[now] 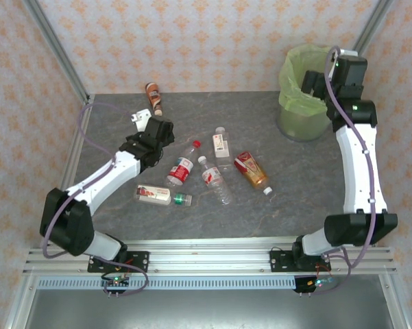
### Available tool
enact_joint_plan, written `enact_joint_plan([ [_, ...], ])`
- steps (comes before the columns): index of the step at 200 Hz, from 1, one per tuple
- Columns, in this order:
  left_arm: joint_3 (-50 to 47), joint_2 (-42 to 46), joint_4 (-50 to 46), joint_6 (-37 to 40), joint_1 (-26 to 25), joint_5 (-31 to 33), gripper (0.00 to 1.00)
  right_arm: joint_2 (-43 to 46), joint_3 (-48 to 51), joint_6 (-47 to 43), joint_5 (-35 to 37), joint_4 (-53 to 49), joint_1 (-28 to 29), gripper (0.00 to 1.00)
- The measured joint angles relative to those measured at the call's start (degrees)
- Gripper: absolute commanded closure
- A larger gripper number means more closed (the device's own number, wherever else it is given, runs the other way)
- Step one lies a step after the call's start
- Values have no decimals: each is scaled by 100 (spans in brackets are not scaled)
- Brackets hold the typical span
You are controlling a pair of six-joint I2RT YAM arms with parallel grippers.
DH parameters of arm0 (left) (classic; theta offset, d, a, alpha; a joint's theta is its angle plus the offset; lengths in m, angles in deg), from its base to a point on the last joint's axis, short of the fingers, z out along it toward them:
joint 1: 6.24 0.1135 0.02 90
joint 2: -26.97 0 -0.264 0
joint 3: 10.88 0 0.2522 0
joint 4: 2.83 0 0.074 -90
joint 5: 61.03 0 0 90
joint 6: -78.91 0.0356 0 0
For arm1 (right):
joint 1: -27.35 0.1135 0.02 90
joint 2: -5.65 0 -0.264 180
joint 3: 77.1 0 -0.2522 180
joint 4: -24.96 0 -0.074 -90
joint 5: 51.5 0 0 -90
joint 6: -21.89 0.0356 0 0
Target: Put the plastic bottles in the bin
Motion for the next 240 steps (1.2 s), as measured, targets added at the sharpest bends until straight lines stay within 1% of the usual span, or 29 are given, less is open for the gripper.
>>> enact_joint_plan([
  [28,315,-562,-116,79,232,-144,0,699,1143,361,-573,387,0,1],
  [69,798,-1233,-238,297,627,-492,0,1637,2382,833,-1279,1064,0,1],
  [112,1578,-2028,-238,527,892,-942,0,2288,3158,1217,-1714,1646,2,1],
  [139,2109,-2675,-181,595,1178,-1460,0,2441,3506,1495,-1801,1974,0,1],
  [163,2938,-3532,-201,625,1587,-2052,0,2470,3670,1696,-1875,2151,2,1],
  [183,3748,-4234,-361,756,1825,-2319,1,2481,3716,1797,-1886,2208,2,1],
  [200,4441,-4739,-592,898,1871,-2424,3,2514,3757,1858,-1884,2249,0,1],
  [221,5289,-5292,-962,1049,1827,-2406,7,2592,3829,1904,-1882,2302,2,1],
  [240,6037,-5727,-1290,1189,1790,-2391,14,2643,3849,1921,-1882,2304,2,1],
])
